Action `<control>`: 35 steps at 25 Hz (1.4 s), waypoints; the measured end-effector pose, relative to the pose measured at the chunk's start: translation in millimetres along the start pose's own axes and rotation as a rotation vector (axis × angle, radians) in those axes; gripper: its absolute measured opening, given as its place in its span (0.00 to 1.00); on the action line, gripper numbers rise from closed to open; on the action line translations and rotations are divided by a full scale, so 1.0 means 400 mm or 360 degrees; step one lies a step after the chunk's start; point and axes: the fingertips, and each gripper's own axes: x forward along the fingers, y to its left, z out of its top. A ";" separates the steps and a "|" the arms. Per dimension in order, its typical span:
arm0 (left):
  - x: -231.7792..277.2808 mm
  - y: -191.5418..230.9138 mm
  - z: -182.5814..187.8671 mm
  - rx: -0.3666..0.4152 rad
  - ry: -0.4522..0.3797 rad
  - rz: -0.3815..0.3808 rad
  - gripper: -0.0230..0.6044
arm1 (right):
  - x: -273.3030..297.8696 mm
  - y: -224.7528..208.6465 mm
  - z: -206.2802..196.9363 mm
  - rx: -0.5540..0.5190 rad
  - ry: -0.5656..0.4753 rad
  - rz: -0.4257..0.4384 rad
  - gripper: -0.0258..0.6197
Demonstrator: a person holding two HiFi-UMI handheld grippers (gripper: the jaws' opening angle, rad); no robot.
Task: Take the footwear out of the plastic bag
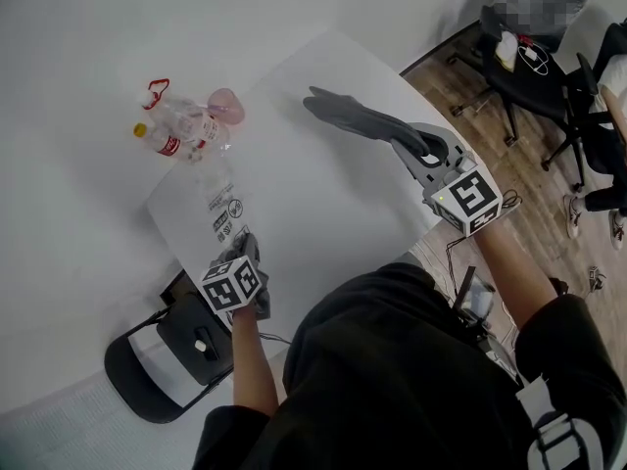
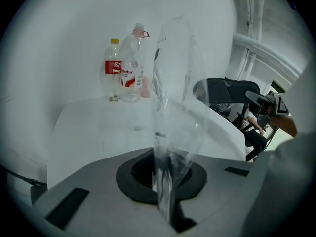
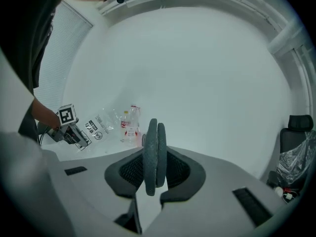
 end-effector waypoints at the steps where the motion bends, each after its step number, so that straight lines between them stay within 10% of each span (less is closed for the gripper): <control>1: 0.004 -0.002 -0.010 -0.0009 0.0012 0.0000 0.07 | -0.002 0.003 -0.010 0.0008 0.0012 0.0004 0.16; 35: 0.004 -0.006 -0.019 -0.0003 0.0036 0.0006 0.07 | 0.003 0.023 -0.031 0.0016 0.0048 0.0033 0.16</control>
